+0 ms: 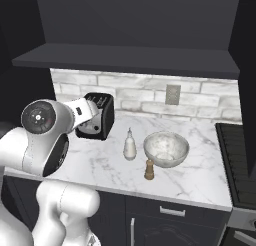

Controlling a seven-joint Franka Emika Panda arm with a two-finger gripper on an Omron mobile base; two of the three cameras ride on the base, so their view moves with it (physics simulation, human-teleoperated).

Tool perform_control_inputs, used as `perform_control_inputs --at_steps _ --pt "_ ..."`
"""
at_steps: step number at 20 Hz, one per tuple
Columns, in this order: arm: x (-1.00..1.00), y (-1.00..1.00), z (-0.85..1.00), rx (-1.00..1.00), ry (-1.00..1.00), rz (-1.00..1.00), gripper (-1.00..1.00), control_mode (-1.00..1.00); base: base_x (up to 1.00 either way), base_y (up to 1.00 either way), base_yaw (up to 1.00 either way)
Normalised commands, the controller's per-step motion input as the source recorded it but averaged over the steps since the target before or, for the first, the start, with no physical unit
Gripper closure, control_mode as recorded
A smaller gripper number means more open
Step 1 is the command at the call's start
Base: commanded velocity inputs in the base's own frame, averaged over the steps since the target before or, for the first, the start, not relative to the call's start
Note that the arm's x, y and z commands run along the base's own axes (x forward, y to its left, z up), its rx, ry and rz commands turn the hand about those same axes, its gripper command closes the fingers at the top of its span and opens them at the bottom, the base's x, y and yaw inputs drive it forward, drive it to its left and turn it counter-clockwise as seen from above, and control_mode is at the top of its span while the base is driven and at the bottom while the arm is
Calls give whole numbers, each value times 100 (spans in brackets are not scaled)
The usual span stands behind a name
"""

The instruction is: Retrieve the bottle and the shaker from the cabinet and place them next to the mixing bowl on the counter. Then add garlic from the fridge to the mixing bowl.

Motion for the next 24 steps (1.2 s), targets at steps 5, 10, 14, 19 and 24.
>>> perform_control_inputs --at_steps 5,10,14,19,24 --pt "-42 0 -28 0 -16 0 -100 -100 0 0 0" --pt "-47 3 -32 0 -19 0 -100 -100 0 0 0" --pt "-43 9 -39 0 -20 0 -100 -100 0 0 0" --pt "-37 2 -34 0 -16 0 -100 -100 0 0 0" --pt "-28 2 -33 0 -12 0 -100 -100 0 0 0"
